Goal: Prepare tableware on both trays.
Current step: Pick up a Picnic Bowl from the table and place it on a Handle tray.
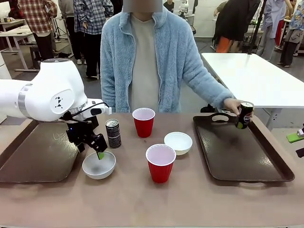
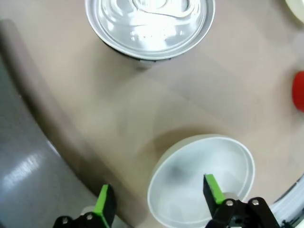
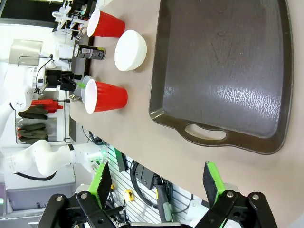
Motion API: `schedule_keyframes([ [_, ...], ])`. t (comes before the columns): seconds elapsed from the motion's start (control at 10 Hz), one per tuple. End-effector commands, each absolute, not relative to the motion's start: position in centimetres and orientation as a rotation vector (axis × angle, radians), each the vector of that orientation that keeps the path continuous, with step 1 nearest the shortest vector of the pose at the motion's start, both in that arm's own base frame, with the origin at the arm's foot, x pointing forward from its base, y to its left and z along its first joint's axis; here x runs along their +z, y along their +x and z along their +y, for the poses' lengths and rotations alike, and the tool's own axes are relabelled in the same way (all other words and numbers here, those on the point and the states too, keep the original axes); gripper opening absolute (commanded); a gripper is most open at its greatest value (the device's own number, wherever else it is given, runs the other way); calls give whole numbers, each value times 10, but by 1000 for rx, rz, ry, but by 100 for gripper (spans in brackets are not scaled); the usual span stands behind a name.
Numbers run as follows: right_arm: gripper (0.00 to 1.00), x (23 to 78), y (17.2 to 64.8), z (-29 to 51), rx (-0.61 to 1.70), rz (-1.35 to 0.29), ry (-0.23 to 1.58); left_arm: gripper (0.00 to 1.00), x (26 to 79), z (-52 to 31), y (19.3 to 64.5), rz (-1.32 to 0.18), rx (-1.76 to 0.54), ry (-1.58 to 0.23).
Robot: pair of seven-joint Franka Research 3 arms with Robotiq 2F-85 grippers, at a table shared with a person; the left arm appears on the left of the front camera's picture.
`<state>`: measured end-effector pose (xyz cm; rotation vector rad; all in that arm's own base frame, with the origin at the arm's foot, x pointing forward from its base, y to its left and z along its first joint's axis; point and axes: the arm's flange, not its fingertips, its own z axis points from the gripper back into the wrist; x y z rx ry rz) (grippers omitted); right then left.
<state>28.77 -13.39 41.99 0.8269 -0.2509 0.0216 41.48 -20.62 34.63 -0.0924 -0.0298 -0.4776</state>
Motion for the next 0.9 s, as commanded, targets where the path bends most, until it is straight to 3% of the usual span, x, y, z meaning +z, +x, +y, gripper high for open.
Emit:
schedule_keyframes([
  [0.0,100,420,288,-133,-2,-246,843,41,346,-208,412,-17,-514,-63],
  [0.1,100,420,288,-133,-2,-246,843,0,347,-208,410,-20,-514,-62],
  [0.3,100,420,288,-133,-2,-246,843,0,350,-208,410,-27,-518,-50],
  [0.4,100,420,288,-133,-2,-246,843,16,349,-208,411,-23,-521,-31],
  [0.6,100,420,288,-133,-2,-246,843,0,348,-208,412,-11,-519,-24],
  [0.8,100,420,288,-133,-2,-246,843,0,347,-208,412,-6,-525,-8],
])
